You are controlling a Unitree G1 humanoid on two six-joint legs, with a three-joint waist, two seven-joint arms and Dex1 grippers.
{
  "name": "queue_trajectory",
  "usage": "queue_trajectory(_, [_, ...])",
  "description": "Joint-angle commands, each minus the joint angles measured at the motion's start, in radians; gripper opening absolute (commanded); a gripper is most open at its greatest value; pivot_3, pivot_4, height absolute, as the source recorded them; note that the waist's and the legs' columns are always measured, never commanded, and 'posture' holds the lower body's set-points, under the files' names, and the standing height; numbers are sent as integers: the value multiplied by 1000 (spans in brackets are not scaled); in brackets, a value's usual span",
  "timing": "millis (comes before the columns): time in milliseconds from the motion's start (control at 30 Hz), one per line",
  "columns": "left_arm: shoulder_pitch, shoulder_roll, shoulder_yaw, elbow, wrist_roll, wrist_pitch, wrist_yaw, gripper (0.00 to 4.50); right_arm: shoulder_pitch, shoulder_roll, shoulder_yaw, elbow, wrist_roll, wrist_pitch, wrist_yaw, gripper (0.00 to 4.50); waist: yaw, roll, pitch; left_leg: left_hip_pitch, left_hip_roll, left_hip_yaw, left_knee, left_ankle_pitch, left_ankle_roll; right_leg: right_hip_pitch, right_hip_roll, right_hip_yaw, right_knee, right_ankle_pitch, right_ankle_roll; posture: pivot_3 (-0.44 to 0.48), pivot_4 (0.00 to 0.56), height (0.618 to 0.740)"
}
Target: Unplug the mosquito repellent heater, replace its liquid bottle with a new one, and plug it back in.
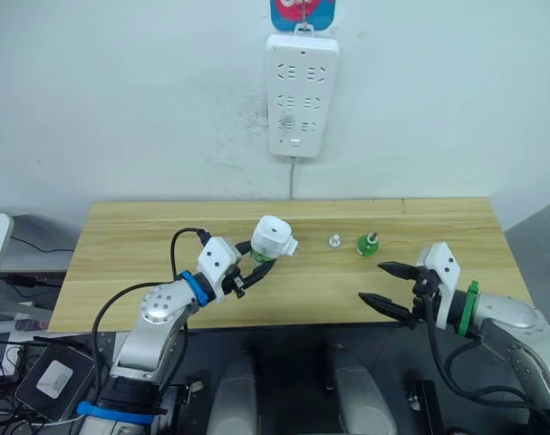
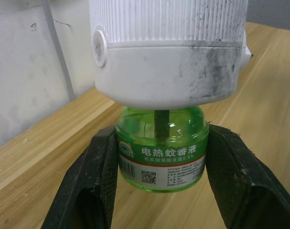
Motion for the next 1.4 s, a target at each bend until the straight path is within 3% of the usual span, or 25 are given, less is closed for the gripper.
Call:
queue_trajectory(33, [2,7,25,-19,-11,-15,1,2257,-12,28,4,-4,-18,-22,-33,4475,0,0,0,0,0,0,0,0,0,0,0,0,0,0,0,-98,305,740])
queue_trajectory(1400, [50,14,31,-61,-13,-17,-2,2257,-43,29,46,-14,-34,-11,0,4475,6,0,-5,0,0,0,1,0,0,0,0,0,1,0,0,-71,276,740])
